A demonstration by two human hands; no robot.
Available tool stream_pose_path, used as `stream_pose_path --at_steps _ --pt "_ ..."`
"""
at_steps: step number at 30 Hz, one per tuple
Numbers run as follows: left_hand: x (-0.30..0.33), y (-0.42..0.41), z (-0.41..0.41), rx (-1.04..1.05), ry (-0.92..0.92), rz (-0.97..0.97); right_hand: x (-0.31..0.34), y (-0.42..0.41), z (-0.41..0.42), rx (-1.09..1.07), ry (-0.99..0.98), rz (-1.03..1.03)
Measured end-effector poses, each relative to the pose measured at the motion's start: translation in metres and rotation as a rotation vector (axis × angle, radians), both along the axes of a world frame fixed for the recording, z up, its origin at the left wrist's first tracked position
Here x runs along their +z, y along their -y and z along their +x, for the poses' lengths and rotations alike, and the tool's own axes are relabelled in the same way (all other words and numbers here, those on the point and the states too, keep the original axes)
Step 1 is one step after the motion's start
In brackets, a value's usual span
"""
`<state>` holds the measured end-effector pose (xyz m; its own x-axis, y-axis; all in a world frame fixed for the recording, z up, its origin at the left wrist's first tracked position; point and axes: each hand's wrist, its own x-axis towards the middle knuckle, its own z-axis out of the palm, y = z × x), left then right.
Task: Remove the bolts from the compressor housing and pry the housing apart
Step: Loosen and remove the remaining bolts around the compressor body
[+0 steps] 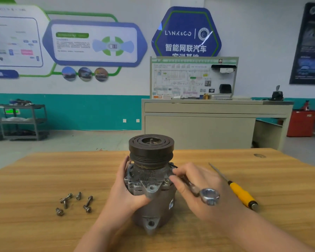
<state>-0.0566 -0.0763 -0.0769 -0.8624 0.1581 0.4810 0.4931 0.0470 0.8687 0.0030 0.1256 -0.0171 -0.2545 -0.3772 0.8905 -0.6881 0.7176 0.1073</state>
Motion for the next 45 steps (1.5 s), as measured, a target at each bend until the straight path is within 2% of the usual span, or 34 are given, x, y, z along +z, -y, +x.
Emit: stream_pose_path --at_steps 2,3,9,11,13,16,20,23,28,31,36,45 --pt "-0.001 -0.001 -0.002 -0.008 -0.016 0.024 -0.006 0.003 -0.002 0.037 -0.055 -0.027" --pt "-0.001 -0.002 -0.002 -0.016 -0.016 0.034 -0.011 0.003 -0.004 0.075 -0.043 -0.128" --pt "-0.002 -0.001 -0.002 -0.011 0.005 0.075 -0.027 0.016 -0.026 0.381 0.281 -1.238" --pt "-0.002 0.000 -0.002 -0.010 0.004 0.065 -0.022 0.011 -0.038 0.437 0.372 -1.466" --pt "-0.002 0.001 -0.002 -0.002 -0.011 0.046 -0.013 0.004 -0.050 0.505 0.471 -1.565" --pt "-0.001 0.001 -0.001 0.017 -0.040 0.030 0.002 -0.002 -0.072 0.524 0.703 -1.607" --pt "0.000 0.000 0.003 0.049 -0.093 0.004 0.004 -0.006 -0.091 0.667 1.149 -1.681" --pt "0.000 -0.002 0.004 0.047 -0.116 0.012 0.000 -0.013 -0.093 0.737 1.266 -1.684" --pt "-0.003 0.000 0.002 0.017 -0.151 0.010 -0.005 -0.028 -0.065 0.838 1.226 -1.629" --pt "-0.002 -0.001 0.001 0.018 -0.172 0.001 -0.002 -0.039 -0.045 0.867 1.058 -1.616" --pt "-0.005 -0.003 0.001 0.029 -0.172 0.009 0.002 -0.032 -0.022 0.672 0.774 -1.373" --pt "-0.009 -0.013 0.003 0.123 -0.218 0.034 -0.016 -0.010 -0.010 0.463 0.510 -1.018"
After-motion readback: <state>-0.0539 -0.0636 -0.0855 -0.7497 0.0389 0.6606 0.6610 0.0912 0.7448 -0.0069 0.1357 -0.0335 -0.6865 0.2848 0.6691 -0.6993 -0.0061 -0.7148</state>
